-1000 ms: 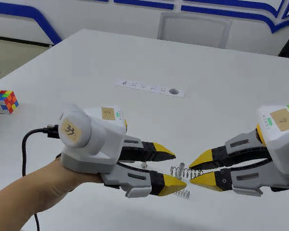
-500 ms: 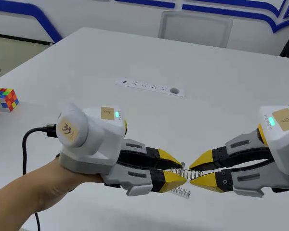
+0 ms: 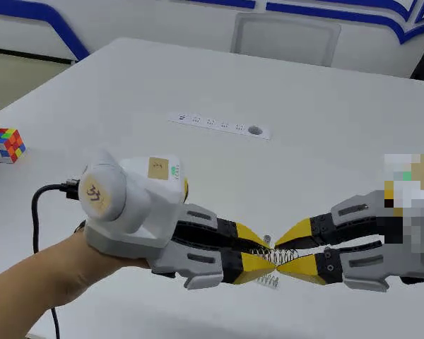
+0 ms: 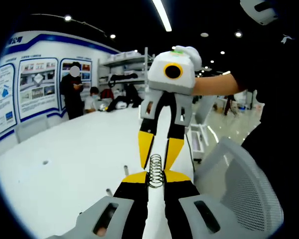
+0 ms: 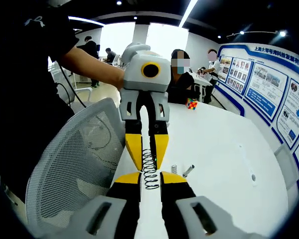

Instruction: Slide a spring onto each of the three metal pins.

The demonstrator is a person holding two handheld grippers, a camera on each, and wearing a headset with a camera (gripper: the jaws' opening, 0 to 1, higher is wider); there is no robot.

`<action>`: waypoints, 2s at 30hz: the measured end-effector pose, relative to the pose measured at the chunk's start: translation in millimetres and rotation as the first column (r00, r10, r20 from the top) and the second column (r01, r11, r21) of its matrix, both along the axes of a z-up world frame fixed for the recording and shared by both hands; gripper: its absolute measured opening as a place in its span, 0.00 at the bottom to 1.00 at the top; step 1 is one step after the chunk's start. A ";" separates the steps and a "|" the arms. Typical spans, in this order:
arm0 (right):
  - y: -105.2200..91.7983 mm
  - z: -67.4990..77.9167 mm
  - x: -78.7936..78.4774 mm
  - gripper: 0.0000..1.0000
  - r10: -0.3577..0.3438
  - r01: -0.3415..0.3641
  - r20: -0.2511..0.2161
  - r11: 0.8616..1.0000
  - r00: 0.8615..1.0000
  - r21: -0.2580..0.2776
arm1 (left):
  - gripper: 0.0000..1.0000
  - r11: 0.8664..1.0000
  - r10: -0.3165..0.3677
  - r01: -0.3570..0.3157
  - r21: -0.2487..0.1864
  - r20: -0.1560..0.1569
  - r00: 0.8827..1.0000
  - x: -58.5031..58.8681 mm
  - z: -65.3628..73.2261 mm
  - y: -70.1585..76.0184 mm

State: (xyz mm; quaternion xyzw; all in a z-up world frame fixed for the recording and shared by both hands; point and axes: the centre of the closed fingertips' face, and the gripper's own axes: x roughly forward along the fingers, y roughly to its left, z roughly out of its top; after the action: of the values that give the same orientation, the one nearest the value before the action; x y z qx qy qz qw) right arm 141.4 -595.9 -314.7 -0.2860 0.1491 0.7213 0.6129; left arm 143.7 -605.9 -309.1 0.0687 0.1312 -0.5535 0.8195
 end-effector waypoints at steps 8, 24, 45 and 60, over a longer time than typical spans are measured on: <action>-5.8 0.1 2.8 0.12 -0.026 0.029 -0.077 0.999 0.997 0.035 | 0.10 1.000 -0.010 0.010 0.009 0.016 1.000 0.6 2.3 1.1; -3.4 19.7 3.5 0.11 -0.022 0.034 -0.094 0.991 0.995 0.130 | 0.10 0.999 -0.024 0.022 0.028 0.061 0.998 3.9 10.4 0.5; 7.5 55.5 6.7 0.11 -0.045 0.096 -0.183 0.955 0.982 0.280 | 0.10 0.999 -0.022 0.019 0.035 0.098 0.995 11.9 23.4 3.0; 19.6 75.1 3.4 0.11 -0.049 0.117 -0.206 0.936 0.977 0.332 | 0.10 1.000 -0.024 0.024 0.008 0.079 0.997 11.0 29.2 -4.8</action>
State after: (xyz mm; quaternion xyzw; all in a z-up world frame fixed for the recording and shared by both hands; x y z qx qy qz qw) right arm 144.7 -576.2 -239.6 -0.0967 0.0925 0.7340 0.6658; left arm 154.7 -610.8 -279.9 0.0952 0.0997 -0.5597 0.8172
